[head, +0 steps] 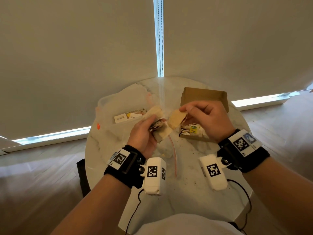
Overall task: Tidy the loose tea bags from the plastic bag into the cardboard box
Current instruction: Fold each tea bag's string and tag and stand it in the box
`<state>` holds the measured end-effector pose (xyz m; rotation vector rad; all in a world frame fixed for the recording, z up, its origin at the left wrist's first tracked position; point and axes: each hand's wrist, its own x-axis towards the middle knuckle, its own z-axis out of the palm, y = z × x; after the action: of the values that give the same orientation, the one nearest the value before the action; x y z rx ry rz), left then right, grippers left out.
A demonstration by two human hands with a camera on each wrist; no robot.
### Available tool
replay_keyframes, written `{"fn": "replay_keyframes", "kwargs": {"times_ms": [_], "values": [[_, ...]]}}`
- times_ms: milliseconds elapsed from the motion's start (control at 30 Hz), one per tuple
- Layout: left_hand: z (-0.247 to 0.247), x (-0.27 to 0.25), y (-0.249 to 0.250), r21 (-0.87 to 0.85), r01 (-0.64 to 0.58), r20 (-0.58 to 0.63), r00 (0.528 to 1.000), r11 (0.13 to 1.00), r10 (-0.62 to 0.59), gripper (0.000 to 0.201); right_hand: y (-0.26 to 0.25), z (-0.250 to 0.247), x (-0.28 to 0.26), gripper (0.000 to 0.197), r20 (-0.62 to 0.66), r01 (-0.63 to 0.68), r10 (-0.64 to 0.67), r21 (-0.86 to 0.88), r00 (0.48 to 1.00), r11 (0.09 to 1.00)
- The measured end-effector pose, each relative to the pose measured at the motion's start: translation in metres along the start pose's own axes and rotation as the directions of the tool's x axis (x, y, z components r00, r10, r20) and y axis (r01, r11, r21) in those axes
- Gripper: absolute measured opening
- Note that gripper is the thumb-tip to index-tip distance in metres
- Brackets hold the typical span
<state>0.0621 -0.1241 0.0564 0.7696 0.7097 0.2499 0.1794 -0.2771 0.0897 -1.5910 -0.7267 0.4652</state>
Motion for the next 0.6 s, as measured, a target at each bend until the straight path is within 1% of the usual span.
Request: {"fn": "replay_keyframes", "kwargs": {"times_ms": [67, 133, 233, 300, 367, 400, 467, 533, 600], "values": [[-0.002, 0.002, -0.001, -0.016, -0.006, -0.008, 1.000, 1.000, 0.006, 0.022, -0.004, -0.003, 0.001, 0.009, -0.060, -0.014, 0.016, 0.031, 0.998, 0.999], [-0.003, 0.003, -0.002, -0.013, -0.015, -0.015, 1.000, 1.000, 0.015, 0.021, -0.007, -0.005, 0.003, 0.006, -0.087, -0.009, 0.011, 0.029, 0.996, 1.000], [-0.005, 0.004, -0.003, -0.010, -0.021, -0.018, 1.000, 1.000, 0.020, 0.022, -0.007, -0.009, 0.007, 0.010, -0.126, -0.013, 0.017, 0.025, 0.992, 1.000], [-0.006, 0.004, -0.003, -0.011, -0.022, -0.026, 0.999, 1.000, 0.022, 0.022, -0.009, -0.009, 0.007, 0.013, -0.123, -0.016, 0.019, 0.025, 0.992, 1.000], [-0.007, 0.006, -0.004, -0.025, -0.018, -0.031, 0.999, 1.000, 0.017, 0.023, -0.010, -0.007, 0.006, 0.017, -0.073, -0.017, 0.018, 0.015, 0.997, 1.000], [-0.007, 0.007, -0.004, -0.035, -0.018, -0.030, 0.999, 0.999, 0.017, 0.023, -0.010, -0.006, 0.004, 0.020, -0.040, -0.018, 0.017, -0.011, 0.999, 1.000], [-0.006, 0.007, -0.004, -0.058, -0.036, -0.019, 0.999, 0.998, 0.035, 0.024, -0.006, -0.005, 0.003, 0.022, 0.000, -0.018, 0.018, -0.133, 1.000, 0.991], [-0.006, 0.006, -0.003, -0.073, -0.066, 0.007, 0.998, 0.995, 0.067, 0.023, 0.000, -0.004, 0.003, 0.018, -0.008, -0.009, 0.007, -0.278, 1.000, 0.961], [-0.006, 0.005, -0.001, -0.083, -0.080, 0.029, 0.996, 0.993, 0.082, 0.021, 0.007, -0.005, 0.002, 0.021, -0.012, 0.028, -0.036, -0.384, 0.999, 0.923]]}}
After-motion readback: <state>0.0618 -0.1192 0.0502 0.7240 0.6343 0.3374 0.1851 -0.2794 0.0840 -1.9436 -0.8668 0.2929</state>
